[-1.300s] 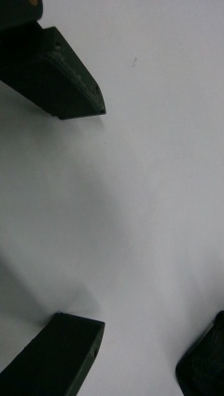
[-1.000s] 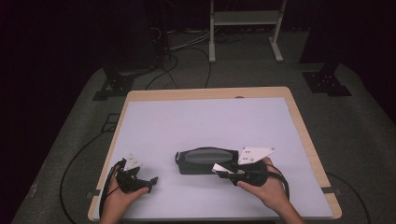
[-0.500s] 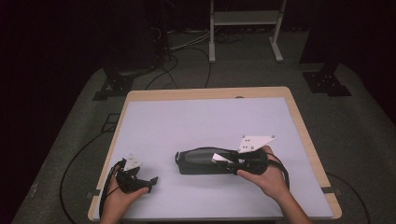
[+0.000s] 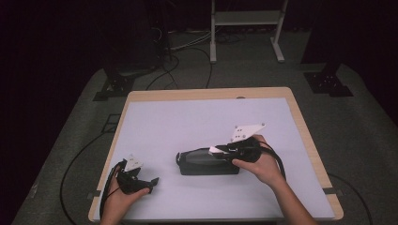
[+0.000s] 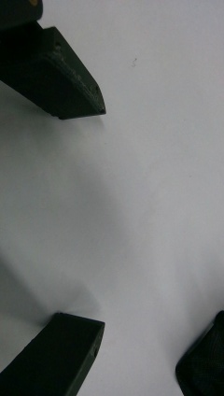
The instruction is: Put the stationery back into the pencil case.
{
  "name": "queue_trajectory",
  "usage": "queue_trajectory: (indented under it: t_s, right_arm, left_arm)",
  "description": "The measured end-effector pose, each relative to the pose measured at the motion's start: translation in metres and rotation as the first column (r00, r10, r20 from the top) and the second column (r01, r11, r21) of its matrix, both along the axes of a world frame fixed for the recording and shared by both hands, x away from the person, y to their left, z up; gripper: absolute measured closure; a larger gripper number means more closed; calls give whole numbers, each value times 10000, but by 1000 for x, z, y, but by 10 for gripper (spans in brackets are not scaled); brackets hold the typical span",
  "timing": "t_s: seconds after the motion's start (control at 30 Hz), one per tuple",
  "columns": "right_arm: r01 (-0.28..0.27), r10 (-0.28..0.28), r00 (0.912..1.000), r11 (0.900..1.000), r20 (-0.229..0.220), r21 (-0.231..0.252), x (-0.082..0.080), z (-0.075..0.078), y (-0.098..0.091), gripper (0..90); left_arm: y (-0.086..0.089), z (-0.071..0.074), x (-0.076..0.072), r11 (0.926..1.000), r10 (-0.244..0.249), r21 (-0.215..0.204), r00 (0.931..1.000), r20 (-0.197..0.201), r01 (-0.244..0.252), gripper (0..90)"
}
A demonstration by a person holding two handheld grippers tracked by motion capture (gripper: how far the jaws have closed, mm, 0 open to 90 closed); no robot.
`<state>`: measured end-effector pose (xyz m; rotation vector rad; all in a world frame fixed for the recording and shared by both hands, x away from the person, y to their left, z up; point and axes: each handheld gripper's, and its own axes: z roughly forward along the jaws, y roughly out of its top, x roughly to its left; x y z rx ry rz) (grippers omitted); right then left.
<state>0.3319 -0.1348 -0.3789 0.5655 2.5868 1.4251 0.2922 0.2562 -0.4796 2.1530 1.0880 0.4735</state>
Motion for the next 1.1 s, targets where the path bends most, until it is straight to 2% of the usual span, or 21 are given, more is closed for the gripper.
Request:
queue_trajectory:
  t_s: [0.2, 0.67, 0.83, 1.1]
  right_arm:
    - [-240, 238, 9996, 9997, -115, -95, 12, -7, 7, 704]
    - [-817, 812, 9966, 9960, -164, -356, 25, -19, 26, 703]
    - [-839, 834, 9964, 9953, -114, -486, 27, -23, 30, 696]
    - [-738, 738, 9973, 9963, -20, -436, 27, -22, 28, 682]
  left_arm:
    - [0, 0, 0, 10000, 22, -23, 10000, 4, -22, 0]
    - [0, 0, 0, 10000, 10, -11, 10000, 30, -10, 0]
    - [0, 0, 0, 10000, 10, -11, 10000, 29, -10, 0]
    - [0, 0, 0, 10000, 9, -12, 10000, 29, -9, 0]
